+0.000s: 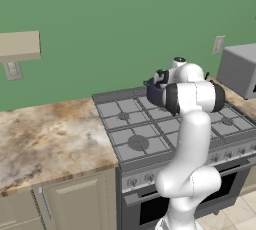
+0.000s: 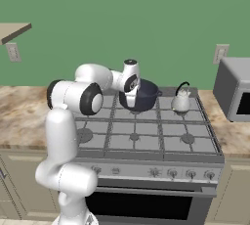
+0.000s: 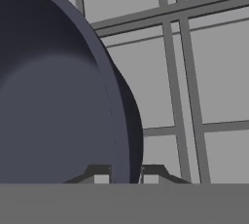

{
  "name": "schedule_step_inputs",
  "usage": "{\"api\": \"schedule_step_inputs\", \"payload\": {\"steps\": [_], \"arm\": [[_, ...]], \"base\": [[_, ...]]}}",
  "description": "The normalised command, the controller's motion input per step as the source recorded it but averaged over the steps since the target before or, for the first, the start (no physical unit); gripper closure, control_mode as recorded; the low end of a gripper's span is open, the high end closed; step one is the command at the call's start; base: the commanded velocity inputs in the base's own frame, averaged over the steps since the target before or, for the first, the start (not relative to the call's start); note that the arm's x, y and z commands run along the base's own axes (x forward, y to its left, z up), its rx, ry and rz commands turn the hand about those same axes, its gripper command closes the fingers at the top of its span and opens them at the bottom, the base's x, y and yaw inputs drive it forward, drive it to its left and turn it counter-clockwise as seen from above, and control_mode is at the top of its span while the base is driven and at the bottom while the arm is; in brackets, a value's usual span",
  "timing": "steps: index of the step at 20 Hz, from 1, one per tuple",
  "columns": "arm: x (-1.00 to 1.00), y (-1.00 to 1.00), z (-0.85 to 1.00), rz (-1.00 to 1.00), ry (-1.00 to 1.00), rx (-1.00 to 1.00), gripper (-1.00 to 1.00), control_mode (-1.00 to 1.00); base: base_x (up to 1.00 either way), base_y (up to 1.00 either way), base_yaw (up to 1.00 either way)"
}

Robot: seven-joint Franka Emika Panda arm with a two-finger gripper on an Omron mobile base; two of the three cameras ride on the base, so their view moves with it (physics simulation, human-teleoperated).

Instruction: Pick the kettle from the cabinet and place it on a stove burner. Then pick the pot from the counter and place it on another stove burner. Finally, turn both burners on.

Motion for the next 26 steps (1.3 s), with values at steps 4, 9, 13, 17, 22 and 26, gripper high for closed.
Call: {"api": "schedule_step_inputs", "payload": {"steps": [4, 9, 13, 17, 22, 26], "arm": [[-0.02, 0.00, -0.08, 0.00, 0.03, -0.03, 1.00, -1.00], [0.00, 0.00, -0.06, 0.00, 0.01, 0.00, 1.00, -1.00], [0.00, 0.00, -0.04, 0.00, 0.01, -0.01, -1.00, -1.00], [-0.07, 0.00, 0.00, 0.00, 0.00, 0.00, -1.00, -1.00], [-0.07, 0.00, 0.06, 0.00, 0.00, 0.00, -1.00, -1.00], [-0.06, 0.00, 0.36, 0.00, 0.00, 0.00, -1.00, -1.00]], "base": [[0.00, 0.00, 0.00], [0.00, 0.00, 0.00], [0.00, 0.00, 0.00], [0.00, 0.00, 0.00], [0.00, 0.00, 0.00], [0.00, 0.00, 0.00]]}}
